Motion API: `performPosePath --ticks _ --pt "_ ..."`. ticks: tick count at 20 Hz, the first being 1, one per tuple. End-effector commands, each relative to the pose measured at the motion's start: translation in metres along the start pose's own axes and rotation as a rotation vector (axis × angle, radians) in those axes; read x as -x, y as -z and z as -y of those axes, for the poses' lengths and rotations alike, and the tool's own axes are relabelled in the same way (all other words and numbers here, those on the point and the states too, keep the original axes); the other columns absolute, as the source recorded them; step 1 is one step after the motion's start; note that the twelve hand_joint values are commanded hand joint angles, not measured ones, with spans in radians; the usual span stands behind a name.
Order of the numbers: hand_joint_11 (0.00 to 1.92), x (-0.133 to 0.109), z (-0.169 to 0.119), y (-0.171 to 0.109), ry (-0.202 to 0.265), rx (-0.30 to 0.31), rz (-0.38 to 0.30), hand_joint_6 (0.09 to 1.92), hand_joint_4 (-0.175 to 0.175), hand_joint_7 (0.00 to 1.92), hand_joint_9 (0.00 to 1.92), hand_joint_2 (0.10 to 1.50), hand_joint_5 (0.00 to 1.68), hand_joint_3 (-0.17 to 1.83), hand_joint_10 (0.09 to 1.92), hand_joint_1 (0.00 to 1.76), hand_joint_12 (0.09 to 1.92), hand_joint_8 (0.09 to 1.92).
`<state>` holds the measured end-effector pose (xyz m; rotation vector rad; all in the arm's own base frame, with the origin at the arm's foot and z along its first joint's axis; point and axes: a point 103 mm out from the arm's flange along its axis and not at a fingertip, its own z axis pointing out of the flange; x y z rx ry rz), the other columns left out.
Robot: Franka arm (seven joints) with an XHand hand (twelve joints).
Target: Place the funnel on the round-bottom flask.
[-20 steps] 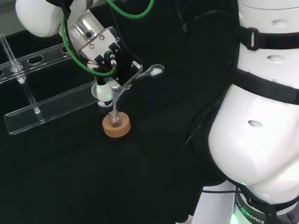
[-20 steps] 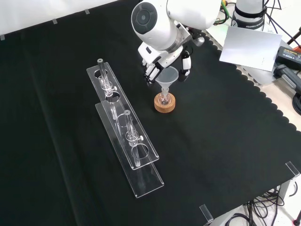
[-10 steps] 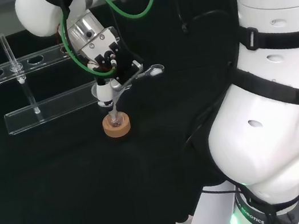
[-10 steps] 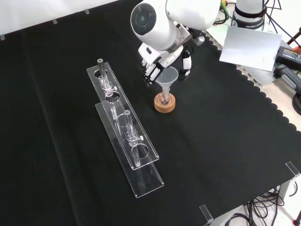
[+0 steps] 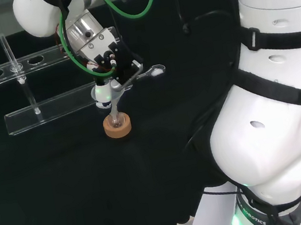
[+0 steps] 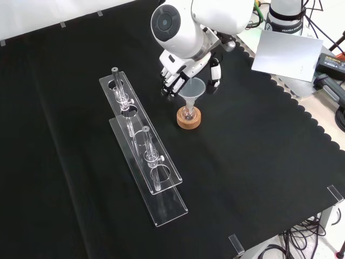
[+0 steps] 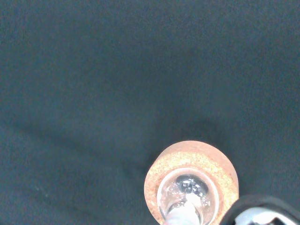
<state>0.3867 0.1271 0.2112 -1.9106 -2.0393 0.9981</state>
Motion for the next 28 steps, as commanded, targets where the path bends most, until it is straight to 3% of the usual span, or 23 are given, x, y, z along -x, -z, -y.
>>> performPosePath --ticks 1,3,9,17,28 --pt "0.22 0.004 0.005 0.003 0.002 0.034 -0.012 0.09 -0.052 0.0 0.13 0.6 0.25 0.43 0.78 0.7 1.49 0.39" --pt "0.2 0.007 0.01 0.008 0.008 0.066 -0.023 0.09 -0.052 0.0 0.09 0.6 0.23 0.39 0.8 0.66 1.51 0.34" --pt "0.21 0.02 0.027 0.029 0.01 0.137 -0.056 0.09 -0.054 0.0 0.12 0.63 0.22 0.29 0.8 0.59 1.51 0.44" --pt "0.25 0.052 0.037 0.042 -0.019 0.17 -0.129 0.09 -0.054 0.0 0.22 0.67 0.24 0.25 0.76 0.61 1.47 0.61" --pt "0.31 0.094 0.029 0.05 -0.043 0.195 -0.212 0.09 -0.057 0.04 0.3 0.69 0.26 0.26 0.73 0.64 1.45 0.66"
